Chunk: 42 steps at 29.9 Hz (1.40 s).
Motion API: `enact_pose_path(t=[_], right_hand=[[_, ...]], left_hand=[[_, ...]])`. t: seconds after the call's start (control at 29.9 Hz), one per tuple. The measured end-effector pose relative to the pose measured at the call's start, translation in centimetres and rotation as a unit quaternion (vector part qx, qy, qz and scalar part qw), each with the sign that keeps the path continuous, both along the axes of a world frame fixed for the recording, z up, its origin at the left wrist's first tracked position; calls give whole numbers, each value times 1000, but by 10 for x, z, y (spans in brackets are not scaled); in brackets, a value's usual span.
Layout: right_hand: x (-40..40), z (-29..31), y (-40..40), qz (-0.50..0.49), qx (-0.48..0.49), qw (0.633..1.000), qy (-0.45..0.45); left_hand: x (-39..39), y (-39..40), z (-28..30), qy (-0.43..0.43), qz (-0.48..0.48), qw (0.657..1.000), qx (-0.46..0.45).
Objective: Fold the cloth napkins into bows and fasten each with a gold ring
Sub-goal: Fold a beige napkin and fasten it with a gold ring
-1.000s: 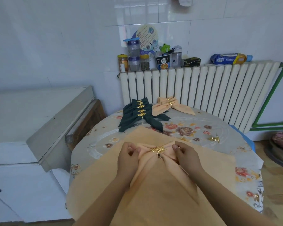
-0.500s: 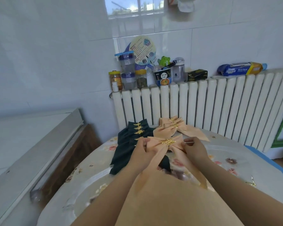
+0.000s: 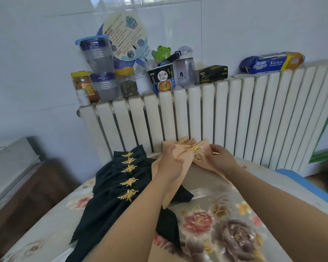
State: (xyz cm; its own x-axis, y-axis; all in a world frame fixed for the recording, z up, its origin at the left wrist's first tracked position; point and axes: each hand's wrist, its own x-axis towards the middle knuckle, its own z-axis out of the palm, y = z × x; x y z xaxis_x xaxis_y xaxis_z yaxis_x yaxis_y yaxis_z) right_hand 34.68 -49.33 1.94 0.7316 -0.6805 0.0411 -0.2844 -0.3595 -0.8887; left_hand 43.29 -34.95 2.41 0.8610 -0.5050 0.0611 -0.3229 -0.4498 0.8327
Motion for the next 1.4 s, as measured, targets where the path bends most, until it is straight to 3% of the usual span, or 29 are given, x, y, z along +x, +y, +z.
enact_pose_path(t=[0.2,0.33,0.47,0.63,0.8,0.9,1.14,1.4], right_hand=[[30,-40,-16,28,-66,994,80],[24,-53,-6,-45,-130,990,24],[16,-51,6,-67,-168,983,-14],[21,-70,1,-20,-215,973,82],[26,-65,-5,50,-279,937,203],[20,-62,2,28,-289,937,192],[-30,-33,39,50,-363,918,150],[-149,4,125,125,-403,897,129]], left_hand=[[20,-23,-46,-69,45,995,49],[12,-18,-57,-87,73,993,-30],[3,-11,-51,-125,73,989,-27],[5,-9,-63,-105,70,989,83],[14,-17,-64,-79,63,987,125],[9,-13,-58,-108,52,981,151],[-41,24,-25,-258,49,952,157],[-168,115,-7,-205,19,969,136]])
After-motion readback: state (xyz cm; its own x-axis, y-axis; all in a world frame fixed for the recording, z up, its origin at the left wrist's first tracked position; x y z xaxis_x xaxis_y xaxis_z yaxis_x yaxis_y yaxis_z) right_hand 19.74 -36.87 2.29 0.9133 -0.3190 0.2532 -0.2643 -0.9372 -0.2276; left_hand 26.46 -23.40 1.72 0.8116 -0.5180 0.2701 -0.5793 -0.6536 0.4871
